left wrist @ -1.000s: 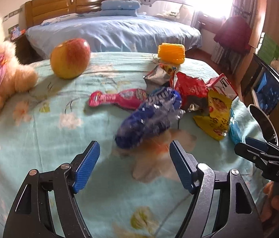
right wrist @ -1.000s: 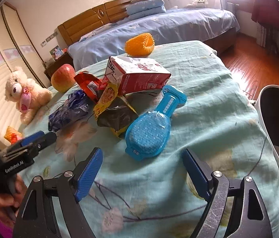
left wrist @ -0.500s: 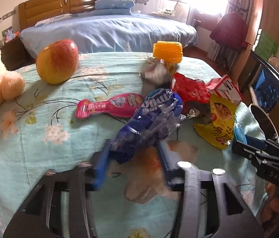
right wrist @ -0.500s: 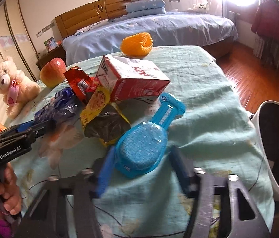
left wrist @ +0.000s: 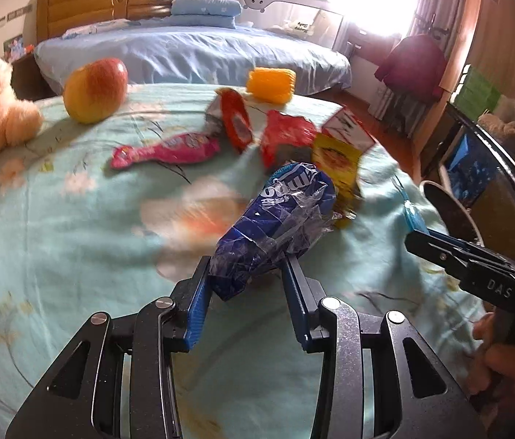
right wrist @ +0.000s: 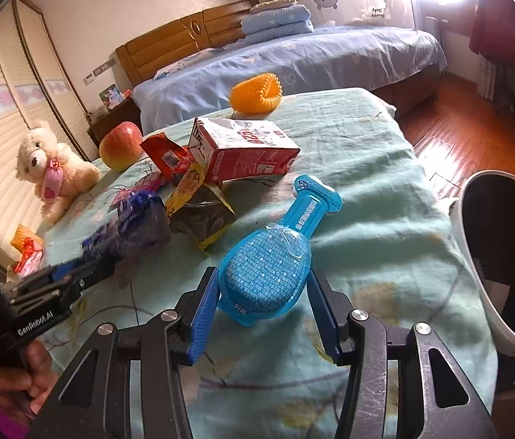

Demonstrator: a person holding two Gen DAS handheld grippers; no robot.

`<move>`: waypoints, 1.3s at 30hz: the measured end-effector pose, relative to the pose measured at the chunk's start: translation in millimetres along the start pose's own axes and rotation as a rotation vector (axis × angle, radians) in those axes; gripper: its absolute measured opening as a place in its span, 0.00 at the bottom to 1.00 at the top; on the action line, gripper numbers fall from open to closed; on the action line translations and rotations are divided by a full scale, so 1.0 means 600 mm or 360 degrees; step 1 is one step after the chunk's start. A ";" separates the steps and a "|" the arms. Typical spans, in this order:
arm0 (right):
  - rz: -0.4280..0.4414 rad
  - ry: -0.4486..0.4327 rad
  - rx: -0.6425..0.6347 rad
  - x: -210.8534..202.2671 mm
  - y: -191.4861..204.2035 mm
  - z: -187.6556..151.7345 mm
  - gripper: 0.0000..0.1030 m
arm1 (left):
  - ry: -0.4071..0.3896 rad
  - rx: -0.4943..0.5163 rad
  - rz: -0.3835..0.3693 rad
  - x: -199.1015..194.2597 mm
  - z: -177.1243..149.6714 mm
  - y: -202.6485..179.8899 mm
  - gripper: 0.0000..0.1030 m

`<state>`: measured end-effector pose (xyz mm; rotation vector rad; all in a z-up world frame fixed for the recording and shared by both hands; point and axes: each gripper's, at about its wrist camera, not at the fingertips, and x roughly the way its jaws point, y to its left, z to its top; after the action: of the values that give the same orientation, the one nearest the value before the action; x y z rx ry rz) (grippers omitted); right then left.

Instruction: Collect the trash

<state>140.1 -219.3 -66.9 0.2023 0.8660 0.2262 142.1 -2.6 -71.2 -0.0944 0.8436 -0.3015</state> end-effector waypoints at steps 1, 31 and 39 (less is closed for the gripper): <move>0.0000 -0.0003 0.0004 -0.003 -0.004 -0.001 0.48 | 0.0004 0.0002 -0.0013 0.000 -0.002 -0.006 0.36; -0.0169 -0.0145 0.0206 -0.113 -0.174 -0.034 0.49 | 0.0041 0.0278 -0.0226 0.029 -0.002 -0.234 0.36; -0.0214 -0.0161 0.0249 -0.127 -0.214 -0.036 0.49 | 0.0058 0.0337 -0.0254 0.050 0.009 -0.282 0.36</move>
<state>90.2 -361.7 -59.5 0.2978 0.7938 0.0223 126.6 -172.8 -55.4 0.0418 0.8371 -0.5423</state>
